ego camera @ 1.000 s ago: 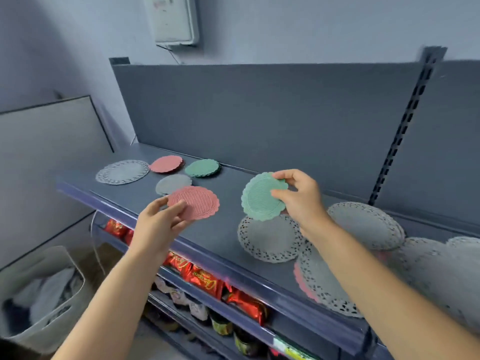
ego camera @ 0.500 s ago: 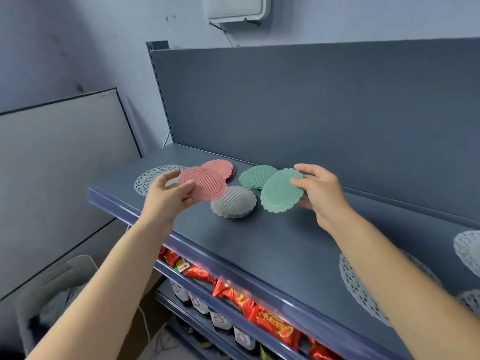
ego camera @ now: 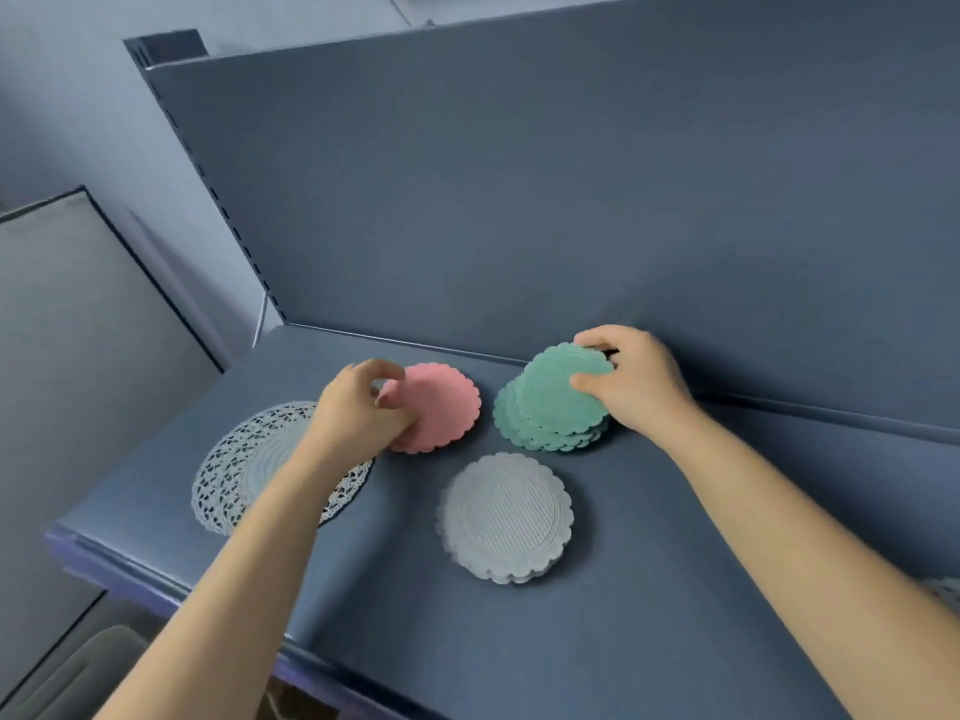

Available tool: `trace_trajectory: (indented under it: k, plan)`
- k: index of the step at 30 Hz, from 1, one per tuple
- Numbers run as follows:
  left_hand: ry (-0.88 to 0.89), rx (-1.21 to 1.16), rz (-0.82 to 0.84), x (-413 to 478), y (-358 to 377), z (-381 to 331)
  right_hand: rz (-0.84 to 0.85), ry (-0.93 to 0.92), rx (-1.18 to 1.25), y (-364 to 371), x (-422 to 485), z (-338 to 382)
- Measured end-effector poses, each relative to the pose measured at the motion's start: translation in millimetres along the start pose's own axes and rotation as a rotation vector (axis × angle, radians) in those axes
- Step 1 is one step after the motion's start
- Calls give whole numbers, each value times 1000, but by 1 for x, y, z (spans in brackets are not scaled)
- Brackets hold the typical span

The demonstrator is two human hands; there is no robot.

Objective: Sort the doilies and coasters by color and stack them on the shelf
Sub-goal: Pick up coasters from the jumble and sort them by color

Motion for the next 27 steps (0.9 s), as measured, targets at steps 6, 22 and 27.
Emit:
trace_trajectory:
  k: [6,22,27]
  plan:
    - [392,517,183,18,38,-15,72,96,-531,6,-13,7]
    - [691,554,156,-5,46,-53,-178,400,-701,7,-104,21]
    - [916,506,198,-85,49,-112,-269,452,-730,-53,-177,21]
Point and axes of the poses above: each hand's wrist, its own x-axis towards the middle knuckle, its own y-axis out of the palm, z = x × y, the point moved 6 cm from there along x, towards the middle knuckle, and after that the axes turned 1 degree about -y, right-handed, at the moved point
